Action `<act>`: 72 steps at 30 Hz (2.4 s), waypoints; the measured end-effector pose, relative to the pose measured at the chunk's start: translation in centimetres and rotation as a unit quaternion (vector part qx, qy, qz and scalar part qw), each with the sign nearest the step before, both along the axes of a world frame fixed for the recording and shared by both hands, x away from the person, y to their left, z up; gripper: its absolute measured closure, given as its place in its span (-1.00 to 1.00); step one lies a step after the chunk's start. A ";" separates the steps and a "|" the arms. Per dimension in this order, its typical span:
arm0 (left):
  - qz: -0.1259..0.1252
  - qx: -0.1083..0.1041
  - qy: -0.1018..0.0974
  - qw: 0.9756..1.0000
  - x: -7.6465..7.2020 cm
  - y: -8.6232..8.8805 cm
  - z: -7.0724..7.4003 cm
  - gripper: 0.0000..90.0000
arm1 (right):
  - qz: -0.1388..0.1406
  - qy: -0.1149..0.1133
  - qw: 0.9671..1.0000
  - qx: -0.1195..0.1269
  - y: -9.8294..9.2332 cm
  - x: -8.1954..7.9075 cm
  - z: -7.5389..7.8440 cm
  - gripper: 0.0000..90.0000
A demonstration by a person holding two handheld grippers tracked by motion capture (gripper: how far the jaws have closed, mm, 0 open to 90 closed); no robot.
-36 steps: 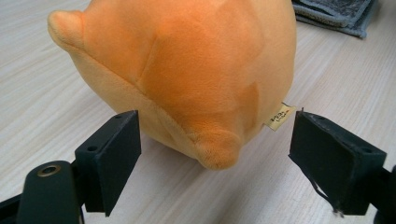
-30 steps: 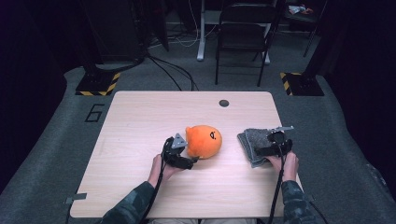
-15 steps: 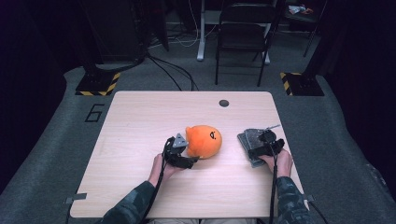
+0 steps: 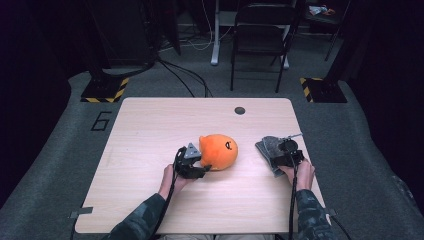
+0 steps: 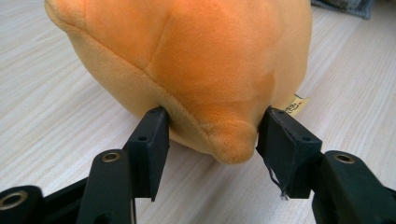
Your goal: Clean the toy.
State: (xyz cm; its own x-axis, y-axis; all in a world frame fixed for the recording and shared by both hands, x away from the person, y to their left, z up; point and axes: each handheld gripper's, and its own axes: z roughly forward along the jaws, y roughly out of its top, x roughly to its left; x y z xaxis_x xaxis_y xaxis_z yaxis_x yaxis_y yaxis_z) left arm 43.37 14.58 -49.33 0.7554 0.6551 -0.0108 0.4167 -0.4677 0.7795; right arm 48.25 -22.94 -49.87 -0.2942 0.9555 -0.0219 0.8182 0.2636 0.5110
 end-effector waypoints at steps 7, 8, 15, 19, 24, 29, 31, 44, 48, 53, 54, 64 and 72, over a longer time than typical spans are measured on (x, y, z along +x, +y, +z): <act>-0.007 0.005 -0.006 1.000 -0.1 0.0 -0.2 0.24 | -0.002 -0.026 1.000 -0.009 0.0 -0.4 0.1 0.63; -0.007 0.007 -0.007 1.000 -0.1 0.0 -0.1 0.27 | -0.002 -0.031 0.999 -0.012 0.1 -0.4 0.1 0.67; -0.011 0.000 -0.007 1.000 0.0 0.0 -0.2 0.37 | 0.010 -0.040 0.999 -0.001 0.7 -0.7 0.8 0.73; -0.011 0.003 -0.013 1.000 0.0 0.0 -0.2 0.39 | 0.026 -0.060 0.998 0.003 1.4 -1.1 1.7 0.73; -0.013 0.006 -0.024 1.000 -0.1 -0.2 -0.1 0.40 | 0.030 -0.079 0.996 0.037 1.6 -1.8 3.1 0.73; -0.017 0.009 -0.028 0.999 -0.1 -0.3 0.1 0.40 | 0.036 -0.089 0.993 0.067 1.7 -2.4 4.3 0.73; -0.016 0.008 -0.029 0.999 -0.1 -0.5 0.1 0.40 | 0.043 -0.095 0.991 0.081 1.9 -2.6 4.8 0.73; -0.014 0.010 -0.036 0.999 -0.3 -0.8 0.4 0.40 | 0.111 -0.123 0.977 0.131 6.4 -3.6 7.7 0.73; -0.015 0.011 -0.047 0.999 -0.3 -0.9 0.5 0.40 | 0.128 -0.125 0.975 0.133 7.8 -3.8 8.3 0.73; -0.023 0.011 -0.051 0.998 -0.3 -1.1 0.7 0.41 | 0.148 -0.126 0.971 0.139 9.6 -3.8 8.8 0.73; -0.025 0.011 -0.053 0.998 -0.3 -1.1 0.7 0.41 | 0.151 -0.126 0.970 0.142 10.0 -3.8 8.9 0.72; -0.035 0.008 -0.059 0.998 -0.1 -1.6 1.1 0.42 | 0.187 -0.133 0.962 0.147 13.4 -3.8 9.8 0.72; -0.033 0.013 -0.063 0.997 -0.1 -1.8 1.1 0.20 | 0.185 -0.106 0.970 0.120 14.8 -2.8 7.4 0.73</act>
